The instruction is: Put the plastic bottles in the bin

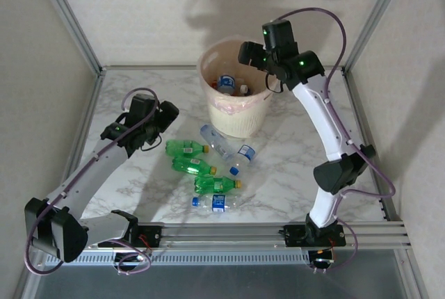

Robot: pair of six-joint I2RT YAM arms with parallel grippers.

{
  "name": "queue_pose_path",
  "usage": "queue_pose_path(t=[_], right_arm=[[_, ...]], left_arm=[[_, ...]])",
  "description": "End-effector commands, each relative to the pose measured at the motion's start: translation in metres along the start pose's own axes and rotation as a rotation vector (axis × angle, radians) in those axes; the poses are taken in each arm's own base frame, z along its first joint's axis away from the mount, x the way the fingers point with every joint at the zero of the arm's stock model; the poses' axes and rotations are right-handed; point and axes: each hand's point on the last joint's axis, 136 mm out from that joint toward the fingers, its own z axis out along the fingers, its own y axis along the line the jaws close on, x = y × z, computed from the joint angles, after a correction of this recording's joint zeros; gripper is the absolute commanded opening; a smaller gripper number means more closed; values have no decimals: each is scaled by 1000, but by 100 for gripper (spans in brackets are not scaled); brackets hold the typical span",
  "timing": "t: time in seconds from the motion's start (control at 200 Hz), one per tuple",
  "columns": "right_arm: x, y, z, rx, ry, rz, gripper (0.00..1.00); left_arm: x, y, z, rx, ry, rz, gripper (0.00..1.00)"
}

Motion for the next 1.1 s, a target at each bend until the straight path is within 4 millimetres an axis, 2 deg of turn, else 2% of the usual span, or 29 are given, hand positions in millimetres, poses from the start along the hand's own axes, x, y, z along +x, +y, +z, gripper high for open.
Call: queue_pose_path(t=[0.0, 0.18, 0.265, 0.285, 0.34, 0.556, 0.721, 0.871, 1.096], right_arm=[[2, 22, -40, -99, -39, 4, 85], [30, 45, -71, -189, -40, -43, 84], [43, 44, -78, -188, -32, -48, 84], [51, 51, -82, -206, -23, -58, 84], [61, 51, -85, -211, -12, -53, 84], [93, 62, -95, -262, 29, -52, 85], [105, 72, -98, -282, 46, -63, 85], [111, 79, -98, -288, 53, -70, 85], [117, 78, -97, -278, 59, -71, 85]], left_arm=[[2, 22, 4, -76, 3, 0, 92], [18, 43, 19, -139, 54, -30, 86], [31, 55, 29, -163, 91, -53, 84], [34, 58, 31, -170, 99, -60, 84], [39, 67, 36, -197, 115, -73, 83], [48, 82, 49, -233, 120, -122, 89], [51, 76, 64, -218, 136, -158, 89], [55, 82, 77, -249, 145, -165, 87], [58, 83, 95, -269, 157, -171, 86]])
